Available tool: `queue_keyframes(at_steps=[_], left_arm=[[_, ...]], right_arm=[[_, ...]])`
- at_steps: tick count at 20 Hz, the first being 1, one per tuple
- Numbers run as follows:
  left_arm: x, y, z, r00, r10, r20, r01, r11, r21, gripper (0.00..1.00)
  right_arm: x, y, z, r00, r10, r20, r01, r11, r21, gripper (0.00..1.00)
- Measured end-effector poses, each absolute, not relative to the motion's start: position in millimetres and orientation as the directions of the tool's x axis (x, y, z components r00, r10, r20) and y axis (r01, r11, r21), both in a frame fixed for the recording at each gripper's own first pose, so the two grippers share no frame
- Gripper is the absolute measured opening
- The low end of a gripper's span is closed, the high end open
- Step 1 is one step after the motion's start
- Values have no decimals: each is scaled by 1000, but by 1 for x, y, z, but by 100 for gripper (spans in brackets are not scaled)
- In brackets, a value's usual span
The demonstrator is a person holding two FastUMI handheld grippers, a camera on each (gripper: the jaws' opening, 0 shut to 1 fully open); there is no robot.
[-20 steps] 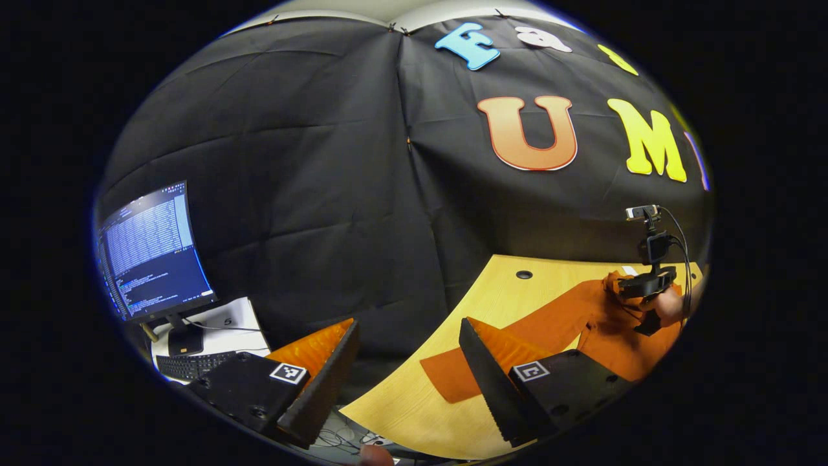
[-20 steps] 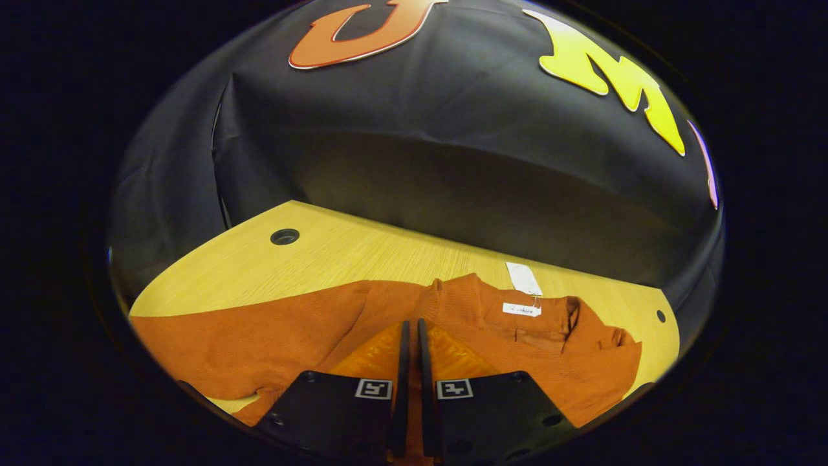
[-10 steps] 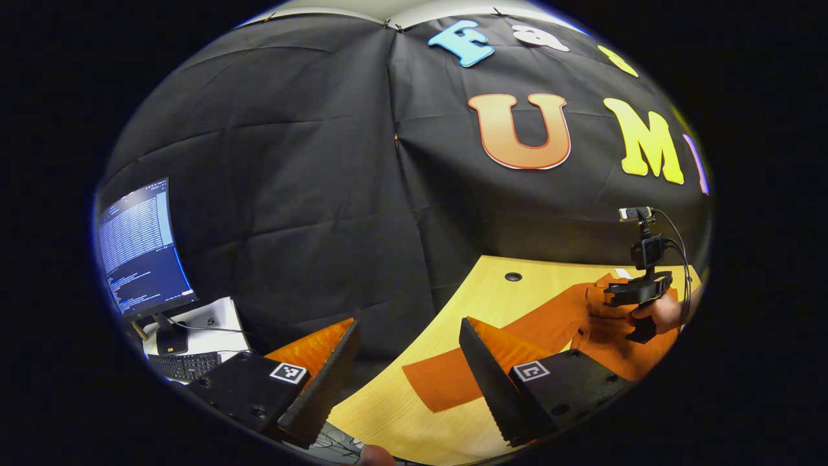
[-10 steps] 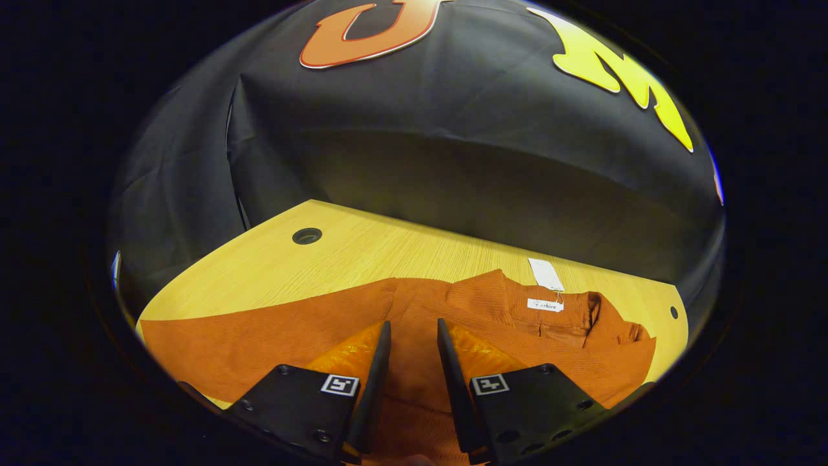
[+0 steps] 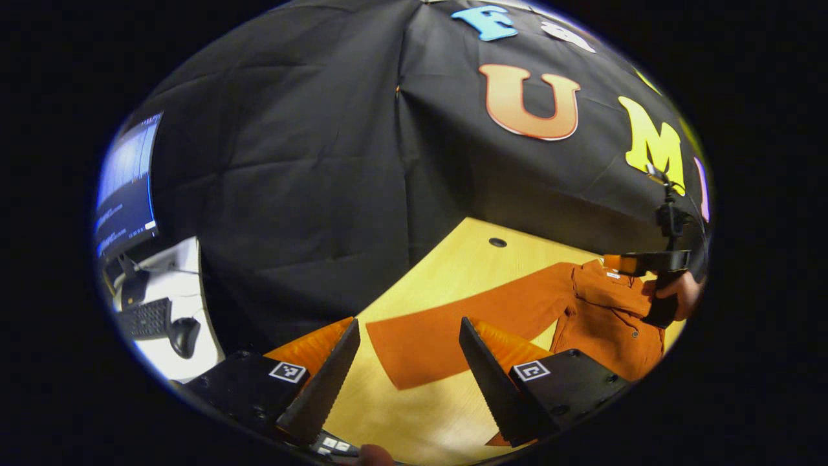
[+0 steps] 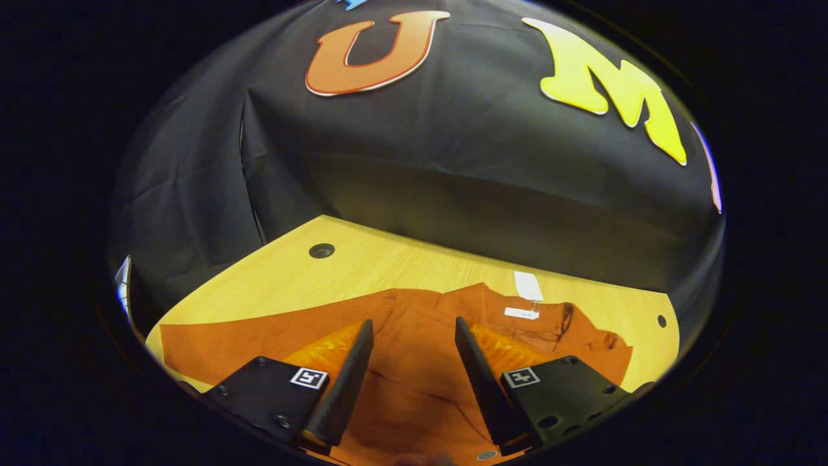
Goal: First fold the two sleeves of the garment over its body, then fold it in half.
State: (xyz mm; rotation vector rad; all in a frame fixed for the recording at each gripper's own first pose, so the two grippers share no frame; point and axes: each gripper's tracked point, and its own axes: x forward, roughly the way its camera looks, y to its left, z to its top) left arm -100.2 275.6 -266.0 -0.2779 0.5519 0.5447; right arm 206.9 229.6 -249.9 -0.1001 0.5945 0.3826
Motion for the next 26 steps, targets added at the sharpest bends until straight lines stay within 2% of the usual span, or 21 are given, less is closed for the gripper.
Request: queue_keyframes(at_steps=[9,15,19,20,21,25,26], left_arm=[[-88,284,-339,611,392,-688,-623,774,-113,100],[-86,280,-371,544,394,-740,-673,733,-104,100],[-84,285,-376,493,463,-737,-690,724,-6,99],[-85,279,-380,477,464,-746,-705,709,-10,94],[-82,279,-380,473,484,-736,-724,689,-12,100],[-80,274,-380,457,505,-733,-752,659,-15,93],[-78,272,-379,457,504,-733,-750,661,-12,89]], right_arm=[[148,117,-183,834,273,-479,-329,944,-36,83],[129,34,-156,884,184,-430,-250,963,-102,82],[120,-6,-142,901,126,-415,-160,986,-46,82],[117,-14,-141,901,114,-418,-146,988,-47,82],[113,-20,-138,902,106,-418,-137,990,-46,82],[102,-38,-129,904,90,-418,-122,991,-50,82],[99,-42,-130,903,84,-422,-116,992,-52,82]])
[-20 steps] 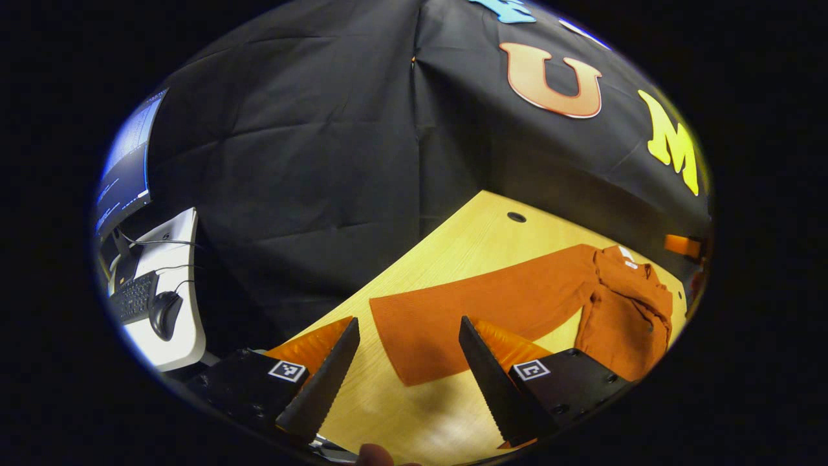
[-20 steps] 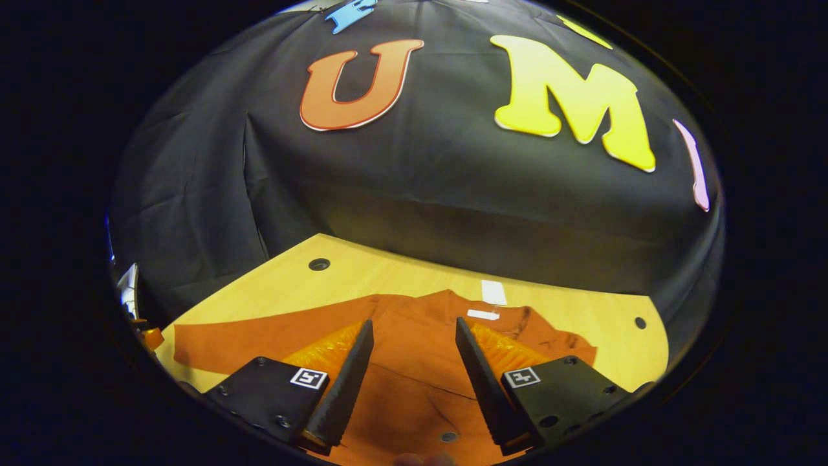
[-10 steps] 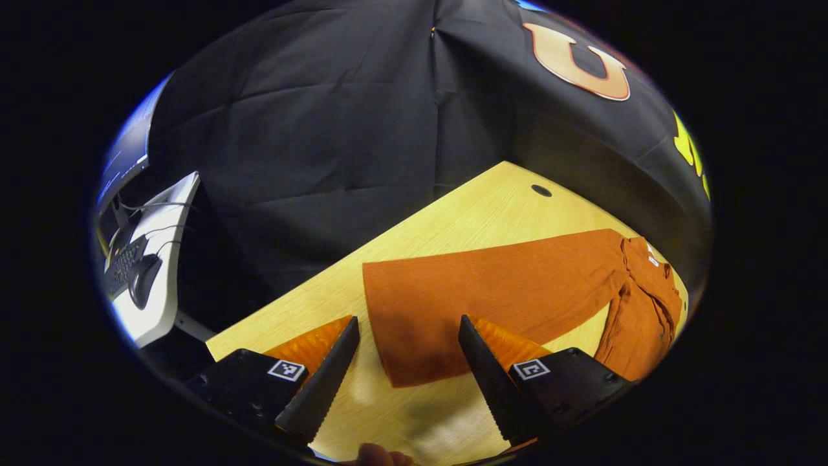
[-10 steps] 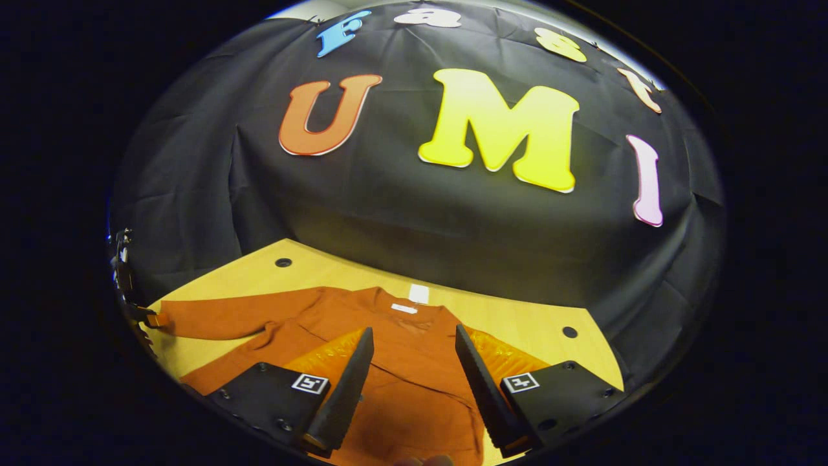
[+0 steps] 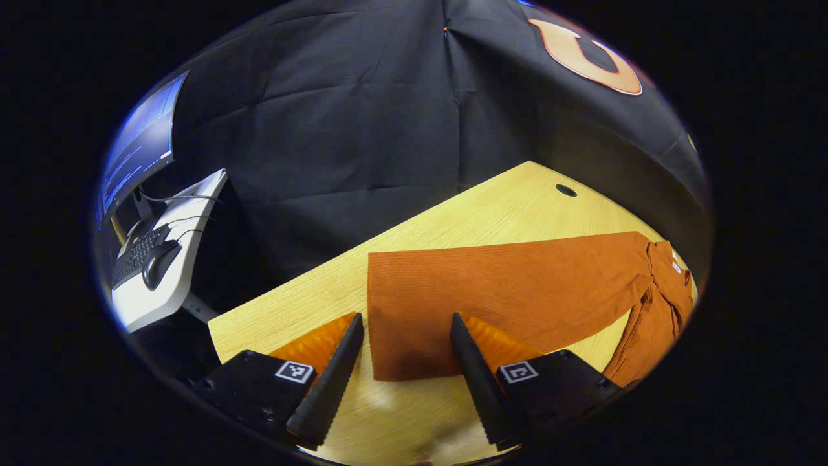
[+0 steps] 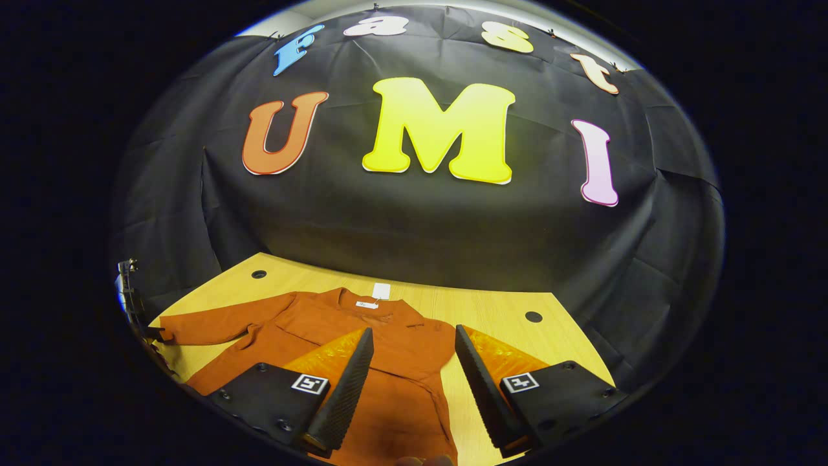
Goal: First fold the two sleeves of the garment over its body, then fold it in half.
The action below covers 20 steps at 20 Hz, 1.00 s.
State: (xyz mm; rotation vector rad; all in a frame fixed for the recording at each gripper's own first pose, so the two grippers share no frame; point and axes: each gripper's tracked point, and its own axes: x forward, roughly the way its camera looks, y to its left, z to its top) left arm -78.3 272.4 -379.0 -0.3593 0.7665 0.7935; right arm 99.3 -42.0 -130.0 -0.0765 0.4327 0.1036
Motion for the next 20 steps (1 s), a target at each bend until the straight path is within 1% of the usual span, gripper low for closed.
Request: queue_keyframes(at_steps=[1,2,3,4,5,7,8,9,10,11,12,14,16,20], left_arm=[[-76,271,-380,460,502,-732,-748,664,-14,86],[-76,268,-378,459,503,-733,-748,663,-13,80],[-74,268,-379,457,501,-735,-749,663,-14,83],[-72,267,-379,464,490,-738,-742,670,-21,78],[-70,263,-377,467,482,-742,-745,666,-36,65],[-69,261,-377,460,482,-746,-754,655,-43,38],[-69,262,-377,460,479,-747,-756,653,-47,19],[-67,261,-377,461,464,-756,-759,648,-65,17],[-66,259,-375,479,436,-762,-757,644,-107,13],[-58,257,-370,529,412,-742,-751,634,-183,11],[-51,259,-361,570,407,-714,-739,634,-228,6],[-50,267,-351,607,376,-700,-707,658,-260,3],[-43,270,-344,627,346,-698,-686,670,-283,3],[-22,285,-320,657,326,-680,-670,665,-329,3]], right_arm=[[97,-47,-129,903,73,-423,-105,993,-52,82],[94,-50,-128,905,63,-422,-90,995,-46,82],[91,-51,-131,902,61,-427,-84,996,-35,82],[87,-49,-132,898,63,-436,-81,997,-21,82],[81,-46,-135,893,71,-444,-83,997,-8,81],[73,-41,-137,888,83,-451,-93,996,-1,82],[69,-38,-136,888,89,-452,-100,995,-1,82],[66,-36,-135,888,94,-449,-107,994,-3,82],[64,-35,-133,889,99,-446,-114,993,-7,82],[61,-36,-132,890,100,-445,-118,993,-13,82],[59,-36,-130,891,102,-443,-120,993,-14,82],[53,-39,-126,893,97,-439,-117,993,-19,82],[47,-40,-129,890,94,-446,-111,994,-13,82],[39,-49,-133,888,78,-453,-85,996,5,81]])
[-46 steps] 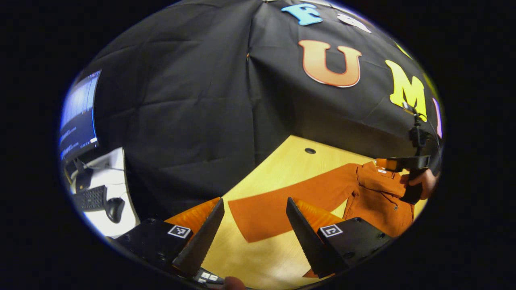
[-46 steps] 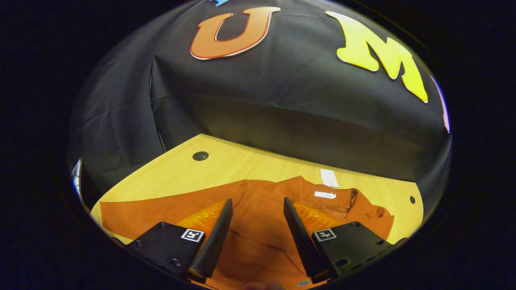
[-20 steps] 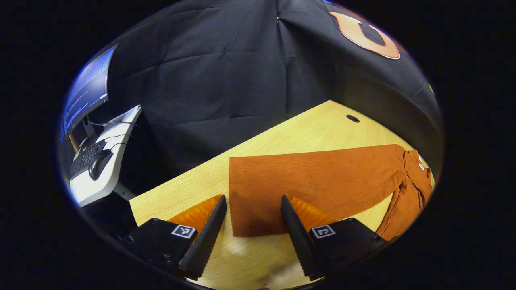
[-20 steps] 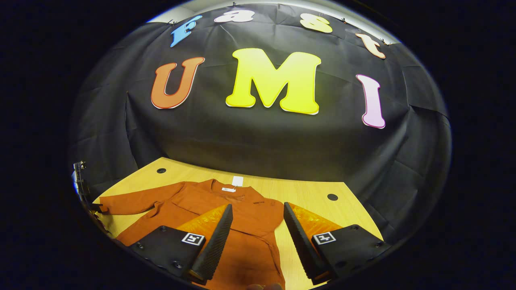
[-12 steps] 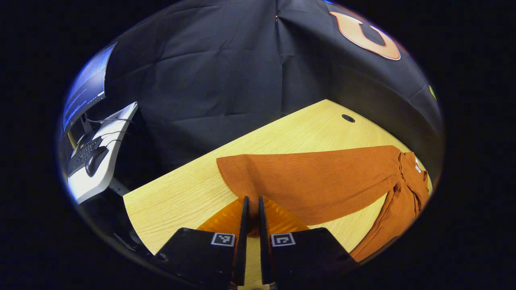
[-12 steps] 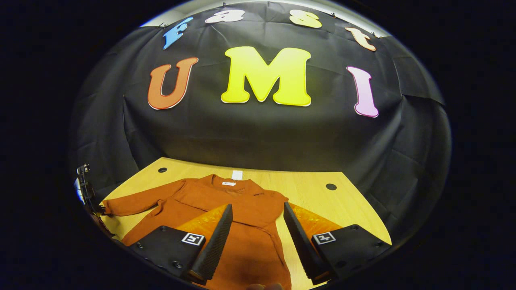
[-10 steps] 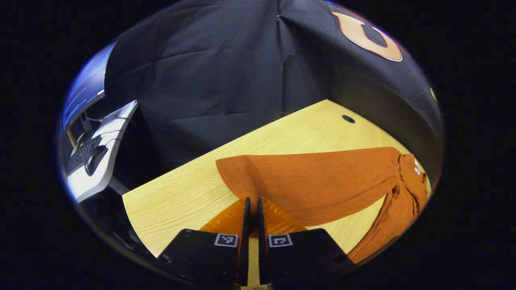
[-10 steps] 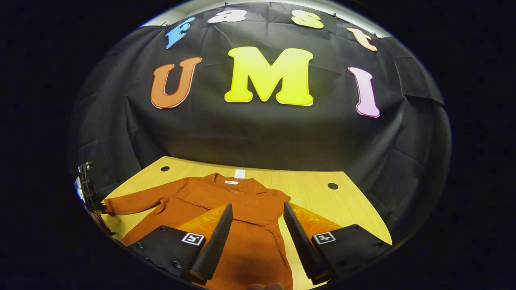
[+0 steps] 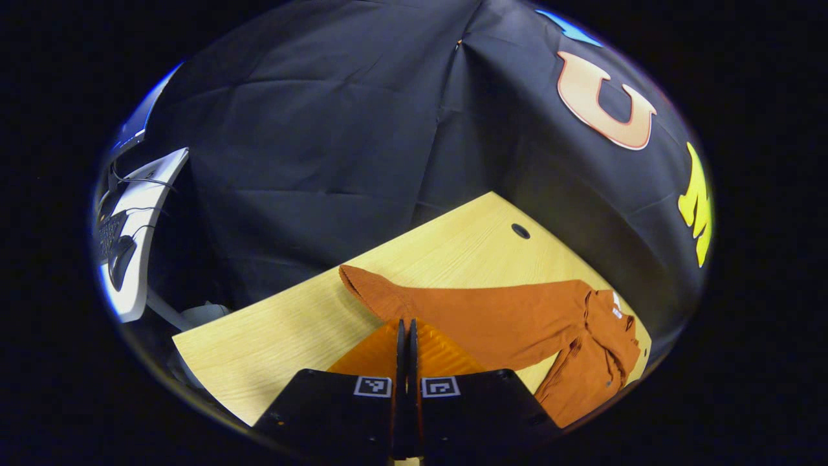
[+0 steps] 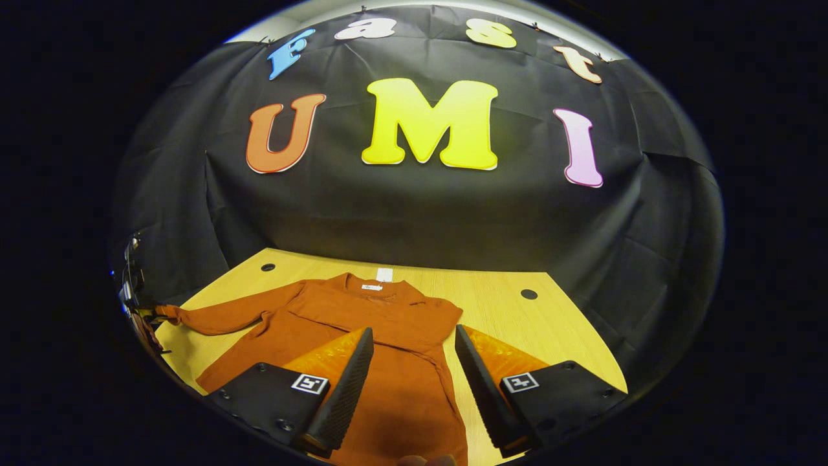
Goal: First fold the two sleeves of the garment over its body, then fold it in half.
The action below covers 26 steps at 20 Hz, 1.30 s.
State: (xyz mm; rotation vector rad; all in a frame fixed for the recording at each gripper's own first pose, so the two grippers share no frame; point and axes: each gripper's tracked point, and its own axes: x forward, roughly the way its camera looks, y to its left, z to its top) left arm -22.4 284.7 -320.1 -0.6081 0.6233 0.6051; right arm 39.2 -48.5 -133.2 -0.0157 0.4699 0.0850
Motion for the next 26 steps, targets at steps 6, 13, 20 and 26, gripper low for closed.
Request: queue_keyframes(at_steps=[6,13,20,26], left_arm=[[60,287,-250,767,247,-593,-538,751,-383,3],[190,255,-132,899,95,-427,-264,896,-357,3],[277,94,-68,923,-213,-321,161,970,-181,3],[295,-64,-89,834,-421,-356,371,906,-204,3]], right_arm=[[30,-68,-135,890,50,-454,-37,999,37,82],[15,-105,-123,908,-14,-419,43,997,61,83],[-2,-155,-117,909,-137,-394,181,980,77,83],[-28,-200,-112,888,-243,-391,288,956,60,83]])
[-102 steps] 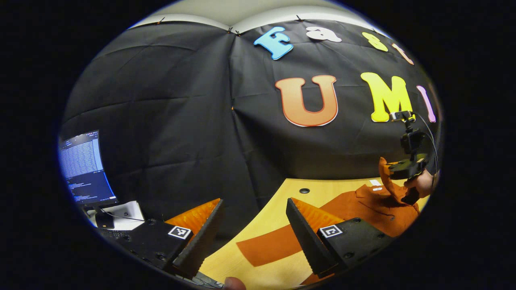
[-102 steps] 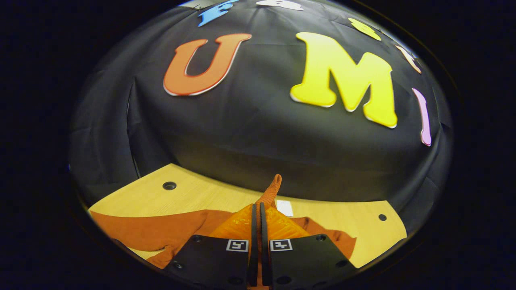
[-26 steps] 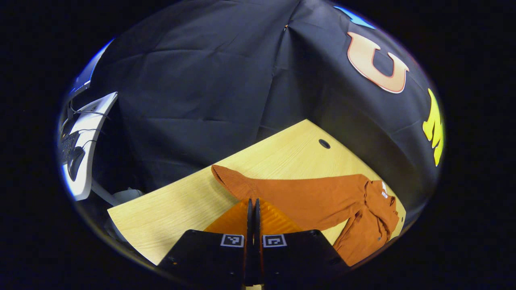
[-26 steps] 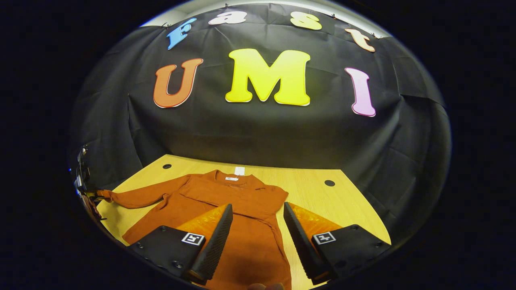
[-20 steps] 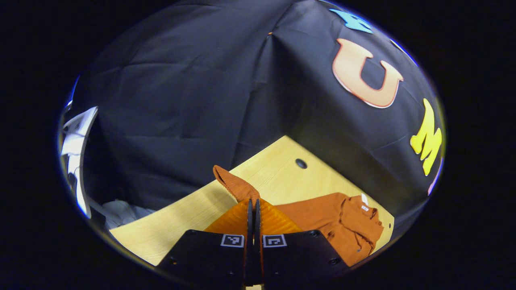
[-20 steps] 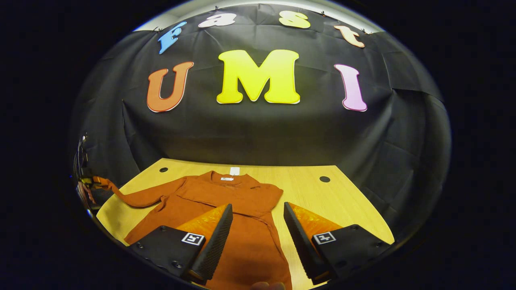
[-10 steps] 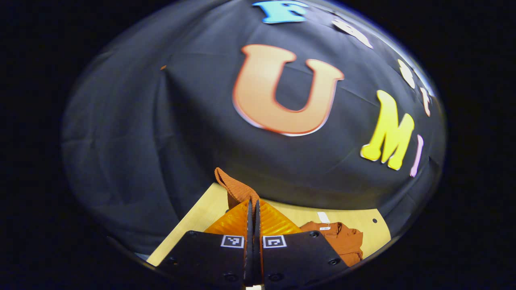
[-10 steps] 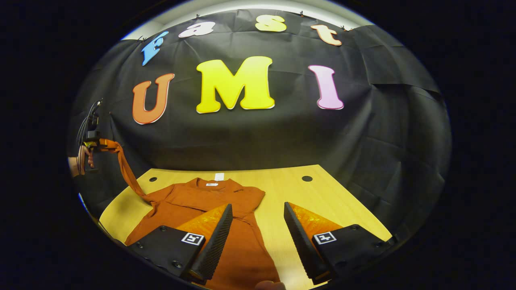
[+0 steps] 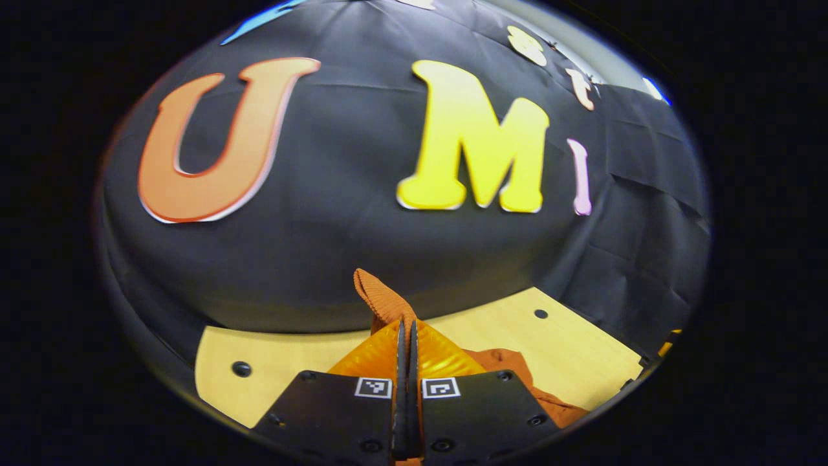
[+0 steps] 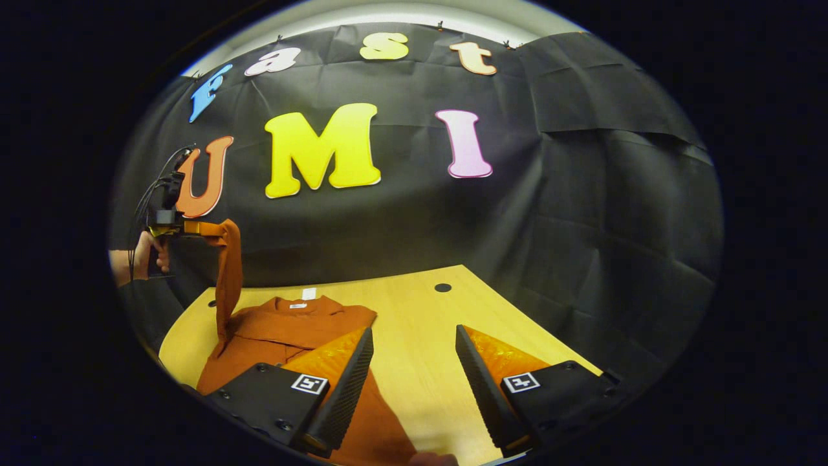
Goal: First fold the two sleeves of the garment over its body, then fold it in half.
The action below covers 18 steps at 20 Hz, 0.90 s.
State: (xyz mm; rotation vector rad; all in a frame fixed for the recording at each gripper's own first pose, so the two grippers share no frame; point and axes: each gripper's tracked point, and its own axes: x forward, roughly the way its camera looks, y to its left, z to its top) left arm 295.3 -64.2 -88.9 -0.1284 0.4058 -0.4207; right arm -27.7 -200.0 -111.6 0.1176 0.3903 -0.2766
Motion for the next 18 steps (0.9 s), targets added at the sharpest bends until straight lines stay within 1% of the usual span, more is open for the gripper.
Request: queue_keyframes(at_steps=[3,5,10,12,14,18], left_arm=[[300,-128,-113,790,-479,-383,429,878,-213,3],[299,-166,-146,754,-497,-430,476,864,-163,3],[265,-240,-225,647,-523,-555,572,814,-100,3],[248,-258,-253,603,-515,-610,601,796,-78,3],[235,-271,-271,583,-497,-643,621,783,-41,3],[226,-283,-298,595,-400,-697,611,789,69,3]], right_arm=[[-46,-224,-108,869,-302,-392,348,936,50,83],[-56,-239,-103,858,-331,-394,374,926,38,83],[-77,-264,-103,827,-387,-408,430,903,15,83],[-82,-269,-104,818,-400,-413,441,898,5,82],[-88,-273,-104,812,-409,-417,450,893,0,83],[-98,-279,-111,801,-417,-429,460,888,-5,83]])
